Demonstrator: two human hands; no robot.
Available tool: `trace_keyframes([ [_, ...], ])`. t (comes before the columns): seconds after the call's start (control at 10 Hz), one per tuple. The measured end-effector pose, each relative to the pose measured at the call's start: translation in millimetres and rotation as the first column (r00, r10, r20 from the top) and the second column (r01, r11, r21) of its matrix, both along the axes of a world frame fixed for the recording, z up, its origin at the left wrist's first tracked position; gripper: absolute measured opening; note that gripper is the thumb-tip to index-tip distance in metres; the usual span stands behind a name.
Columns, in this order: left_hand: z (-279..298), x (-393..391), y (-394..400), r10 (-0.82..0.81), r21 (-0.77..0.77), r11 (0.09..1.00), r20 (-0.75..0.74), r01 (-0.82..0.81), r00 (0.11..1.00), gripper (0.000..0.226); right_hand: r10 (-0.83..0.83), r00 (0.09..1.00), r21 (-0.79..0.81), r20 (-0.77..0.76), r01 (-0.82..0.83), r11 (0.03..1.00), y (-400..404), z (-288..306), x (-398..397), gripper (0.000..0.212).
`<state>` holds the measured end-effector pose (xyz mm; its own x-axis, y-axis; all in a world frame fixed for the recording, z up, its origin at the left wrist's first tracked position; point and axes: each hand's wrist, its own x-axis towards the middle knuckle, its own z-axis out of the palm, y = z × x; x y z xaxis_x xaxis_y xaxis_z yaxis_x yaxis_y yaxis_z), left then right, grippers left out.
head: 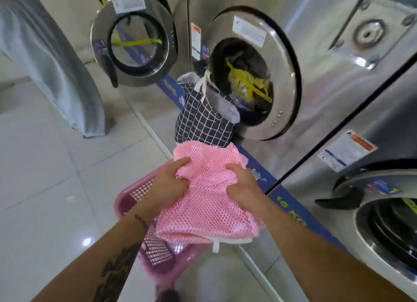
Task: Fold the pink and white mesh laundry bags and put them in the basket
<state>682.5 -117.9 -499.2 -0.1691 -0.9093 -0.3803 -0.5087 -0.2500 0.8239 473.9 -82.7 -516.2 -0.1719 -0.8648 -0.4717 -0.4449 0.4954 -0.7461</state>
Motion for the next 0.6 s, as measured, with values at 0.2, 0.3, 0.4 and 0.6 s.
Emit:
trace_keyframes([
  [0.2, -156.6, 66.4, -40.0, -0.060, 0.114, 0.992, 0.089, 0.050, 0.994, 0.066, 0.006, 1.000, 0.188, -0.008, -0.005, 0.982, -34.8, -166.3, 72.4, 0.084],
  [0.3, -230.4, 84.5, -51.9, -0.074, 0.113, 0.992, 0.124, 0.060, 0.989, 0.066, 0.035, 0.999, 0.234, 0.000, -0.034, 0.972, -51.1, -235.6, 93.4, 0.081],
  [0.4, -322.8, 102.9, -61.2, -0.080, 0.088, 0.994, 0.119, 0.070, 0.990, 0.067, 0.084, 0.996, 0.260, -0.007, -0.080, 0.962, -69.9, -315.5, 112.4, 0.079],
  [0.6, -410.7, 106.4, -80.2, -0.236, 0.199, 0.962, 0.269, 0.185, 0.934, 0.079, 0.287, 0.945, 0.321, -0.157, -0.226, 0.920, -97.6, -389.3, 116.2, 0.080],
])
